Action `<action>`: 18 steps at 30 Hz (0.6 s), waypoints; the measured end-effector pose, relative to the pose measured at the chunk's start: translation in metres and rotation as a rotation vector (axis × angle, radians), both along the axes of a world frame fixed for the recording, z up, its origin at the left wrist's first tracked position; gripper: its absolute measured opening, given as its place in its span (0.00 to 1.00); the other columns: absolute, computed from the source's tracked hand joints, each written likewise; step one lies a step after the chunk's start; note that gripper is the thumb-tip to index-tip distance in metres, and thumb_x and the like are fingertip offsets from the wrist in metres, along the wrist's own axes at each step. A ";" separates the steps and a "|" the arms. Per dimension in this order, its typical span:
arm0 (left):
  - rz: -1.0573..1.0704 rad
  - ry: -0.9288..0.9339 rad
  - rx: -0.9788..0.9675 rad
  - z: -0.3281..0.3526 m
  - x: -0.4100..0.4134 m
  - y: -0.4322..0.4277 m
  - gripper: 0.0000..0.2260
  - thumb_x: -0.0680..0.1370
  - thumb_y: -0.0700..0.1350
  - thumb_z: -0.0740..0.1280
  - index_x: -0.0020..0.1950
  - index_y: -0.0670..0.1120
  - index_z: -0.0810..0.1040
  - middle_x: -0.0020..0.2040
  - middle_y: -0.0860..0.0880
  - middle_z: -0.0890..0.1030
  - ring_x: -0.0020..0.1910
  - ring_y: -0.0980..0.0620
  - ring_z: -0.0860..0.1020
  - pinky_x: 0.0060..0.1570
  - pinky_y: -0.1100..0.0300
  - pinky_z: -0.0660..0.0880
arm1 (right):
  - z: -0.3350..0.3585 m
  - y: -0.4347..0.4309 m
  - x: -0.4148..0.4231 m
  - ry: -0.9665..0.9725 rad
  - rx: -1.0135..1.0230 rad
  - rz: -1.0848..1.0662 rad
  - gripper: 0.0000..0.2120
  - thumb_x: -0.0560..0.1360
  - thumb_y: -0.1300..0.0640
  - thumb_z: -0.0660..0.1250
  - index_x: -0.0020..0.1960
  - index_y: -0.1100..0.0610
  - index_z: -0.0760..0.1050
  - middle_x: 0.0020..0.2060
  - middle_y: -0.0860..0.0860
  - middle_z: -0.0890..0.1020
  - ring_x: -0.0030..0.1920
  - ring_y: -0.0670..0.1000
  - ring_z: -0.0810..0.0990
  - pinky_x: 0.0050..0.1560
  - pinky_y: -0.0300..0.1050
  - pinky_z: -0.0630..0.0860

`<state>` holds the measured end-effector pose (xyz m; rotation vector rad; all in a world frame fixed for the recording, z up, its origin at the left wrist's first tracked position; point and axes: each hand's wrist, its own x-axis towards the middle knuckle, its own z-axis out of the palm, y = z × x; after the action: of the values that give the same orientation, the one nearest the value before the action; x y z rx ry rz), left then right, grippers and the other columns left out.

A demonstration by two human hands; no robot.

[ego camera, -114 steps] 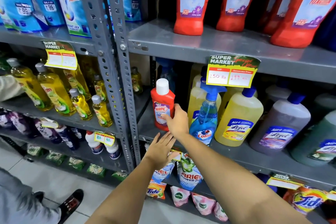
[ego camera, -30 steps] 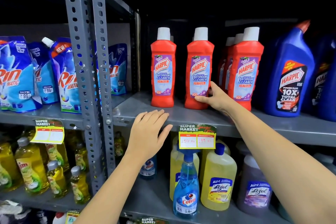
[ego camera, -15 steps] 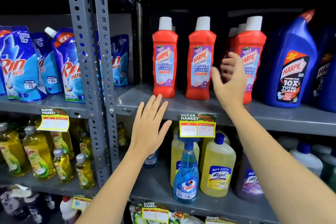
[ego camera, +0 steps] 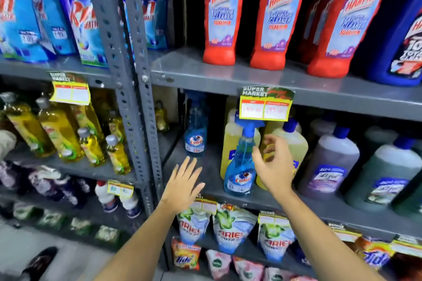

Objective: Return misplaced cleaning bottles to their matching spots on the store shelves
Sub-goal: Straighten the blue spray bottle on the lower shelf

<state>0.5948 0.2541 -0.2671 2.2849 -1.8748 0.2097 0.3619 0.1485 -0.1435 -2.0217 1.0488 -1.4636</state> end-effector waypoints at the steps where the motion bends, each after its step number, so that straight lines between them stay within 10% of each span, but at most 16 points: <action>1: 0.002 0.022 0.035 -0.009 0.000 0.002 0.29 0.82 0.61 0.45 0.71 0.45 0.72 0.74 0.45 0.67 0.75 0.44 0.58 0.67 0.41 0.64 | -0.009 -0.002 0.000 0.058 0.051 -0.019 0.20 0.70 0.52 0.72 0.60 0.53 0.72 0.48 0.47 0.77 0.42 0.49 0.76 0.42 0.41 0.72; 7: 0.023 0.100 0.174 -0.050 0.000 0.012 0.35 0.80 0.66 0.39 0.74 0.46 0.68 0.74 0.46 0.67 0.73 0.43 0.66 0.71 0.46 0.53 | -0.053 -0.014 0.003 0.256 0.379 0.131 0.34 0.68 0.46 0.76 0.68 0.55 0.66 0.59 0.50 0.77 0.54 0.48 0.78 0.54 0.47 0.77; 18: 0.005 0.049 0.079 -0.061 -0.003 0.011 0.32 0.80 0.63 0.45 0.77 0.46 0.61 0.77 0.45 0.63 0.75 0.43 0.60 0.71 0.46 0.46 | -0.071 -0.002 0.031 0.278 0.478 0.101 0.27 0.69 0.53 0.77 0.63 0.59 0.72 0.54 0.54 0.84 0.50 0.52 0.81 0.46 0.40 0.72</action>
<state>0.5922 0.2656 -0.3282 2.3228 -1.8856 0.0809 0.3926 0.1468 -0.2149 -1.9165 1.2440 -0.7941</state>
